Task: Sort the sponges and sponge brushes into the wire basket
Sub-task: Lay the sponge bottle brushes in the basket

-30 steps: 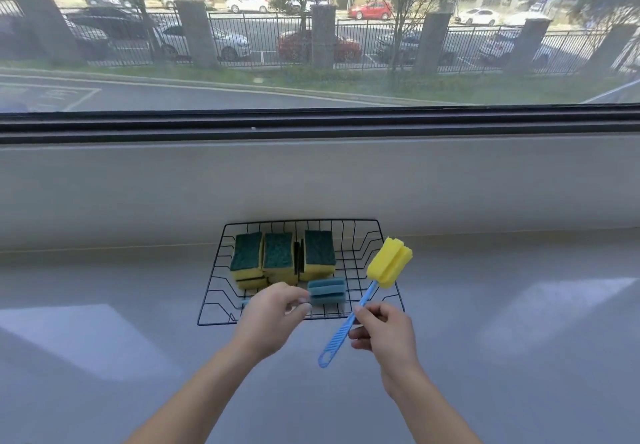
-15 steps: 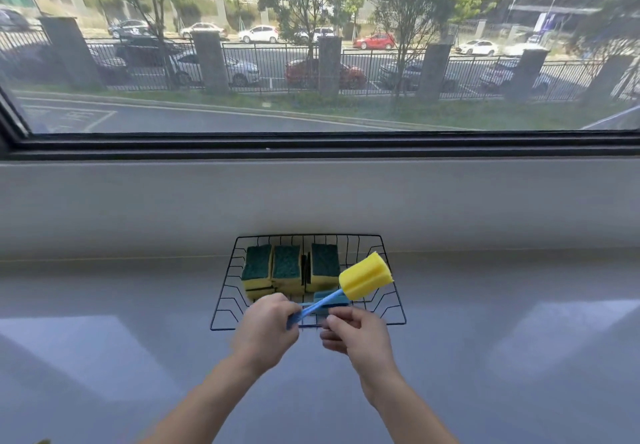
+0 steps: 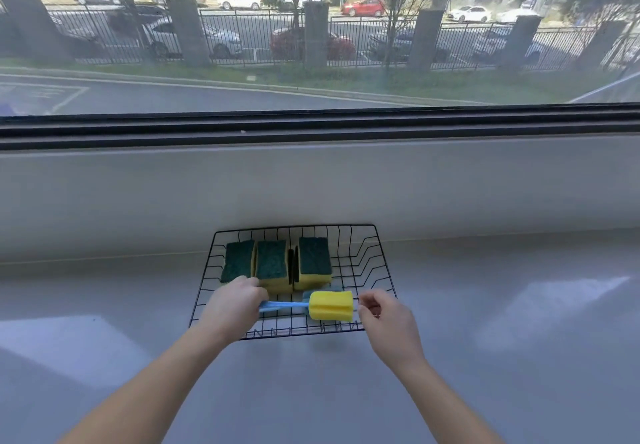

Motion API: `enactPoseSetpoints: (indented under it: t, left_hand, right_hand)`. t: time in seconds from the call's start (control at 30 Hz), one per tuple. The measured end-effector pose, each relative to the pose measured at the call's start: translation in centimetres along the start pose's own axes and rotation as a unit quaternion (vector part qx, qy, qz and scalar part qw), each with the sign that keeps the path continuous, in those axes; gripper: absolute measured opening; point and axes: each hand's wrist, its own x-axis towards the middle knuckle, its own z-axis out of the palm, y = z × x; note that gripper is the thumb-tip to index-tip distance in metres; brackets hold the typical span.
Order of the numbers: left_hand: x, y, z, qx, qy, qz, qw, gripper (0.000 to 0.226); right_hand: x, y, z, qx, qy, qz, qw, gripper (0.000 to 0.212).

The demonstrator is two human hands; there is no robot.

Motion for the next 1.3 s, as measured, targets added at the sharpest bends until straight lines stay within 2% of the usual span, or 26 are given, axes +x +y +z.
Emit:
enactPoseSetpoints:
  t: [0.13,0.33,0.4,0.57,0.8,1.13,1.3]
  left_hand:
    - [0.4,-0.7,1.5,0.0,-0.026,-0.017,1.0,0.021]
    - [0.7,-1.3,2.8,-0.017,-0.068,-0.02,0.997,0.029]
    - [0.7,-1.2,2.9,-0.034,-0.055,-0.031,0.997,0.033]
    - [0.3,-0.9,2.7,-0.071,-0.013,-0.05,0.996,0.026]
    - [-1.3,0.1,1.7,-0.107,0.05,-0.099,0.988,0.039]
    - [-7.1,1.1,-0.7,-0.095,0.073,-0.127,0.985,0.038]
    - [-12.0,1.0,-1.3,-0.092,0.075,-0.158,0.98,0.034]
  right_hand:
    - [1.4,0.4,1.4,-0.098,-0.044,-0.04,0.993,0.013]
    - [2.1,0.9,2.7,-0.108,-0.056,-0.039,0.992,0.019]
    - [2.1,1.0,2.8,-0.107,-0.055,-0.038,0.992,0.019]
    - [2.1,0.7,2.5,-0.104,-0.037,-0.039,0.993,0.018]
    - [2.0,-0.6,1.8,-0.134,-0.027,-0.07,0.988,0.013]
    - [-0.9,-4.1,1.6,-0.185,-0.06,-0.142,0.971,0.025]
    - [-3.7,-5.6,2.6,-0.232,-0.082,-0.189,0.951,0.023]
